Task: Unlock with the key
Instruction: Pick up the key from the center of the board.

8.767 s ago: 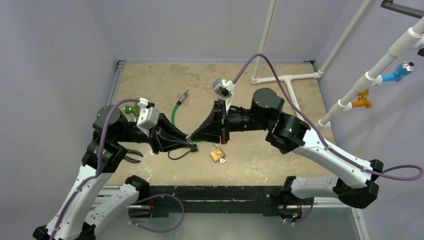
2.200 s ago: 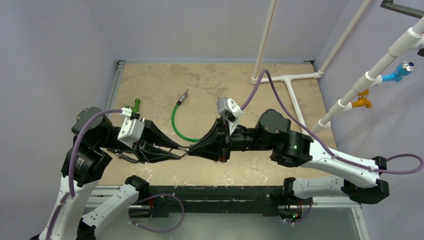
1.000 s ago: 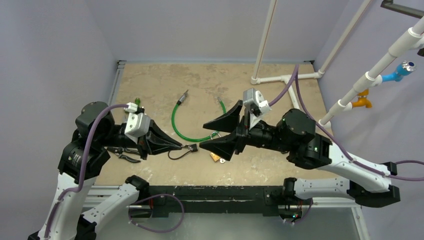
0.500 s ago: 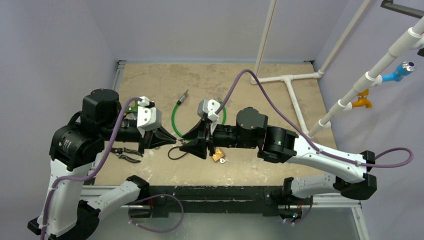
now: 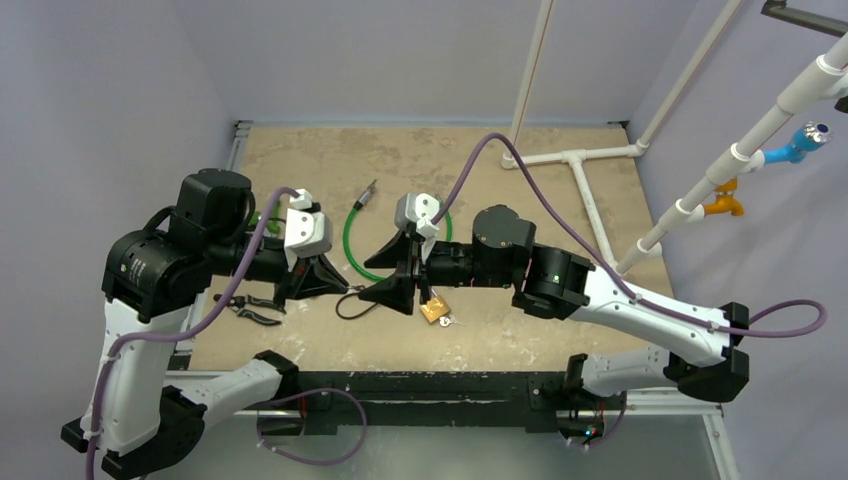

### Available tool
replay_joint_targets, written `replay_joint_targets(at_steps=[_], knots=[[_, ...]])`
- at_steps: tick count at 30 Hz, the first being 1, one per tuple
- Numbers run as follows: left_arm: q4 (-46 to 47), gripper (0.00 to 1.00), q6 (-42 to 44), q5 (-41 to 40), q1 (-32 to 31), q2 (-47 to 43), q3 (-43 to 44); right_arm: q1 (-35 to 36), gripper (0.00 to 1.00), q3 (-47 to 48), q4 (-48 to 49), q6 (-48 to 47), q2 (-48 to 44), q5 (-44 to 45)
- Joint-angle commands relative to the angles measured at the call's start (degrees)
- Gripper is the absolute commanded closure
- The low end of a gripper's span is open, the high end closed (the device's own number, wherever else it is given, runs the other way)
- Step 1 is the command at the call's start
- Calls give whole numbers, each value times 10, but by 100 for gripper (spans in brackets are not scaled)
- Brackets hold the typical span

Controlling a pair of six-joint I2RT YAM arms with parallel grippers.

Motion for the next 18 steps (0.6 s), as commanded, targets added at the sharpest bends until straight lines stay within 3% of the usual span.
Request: replay_joint_targets(at_steps=[1,6,18], knots=[[-22,100,21,28,-4,-7,7,-23,56,22,43,11,14,-98],[-18,100,18,21,-4,-14,0,-32,76,22,58,25,22,-124],[2,100,3,-12,-4,-16,-4,-34,81,22,66,44,36,-171]])
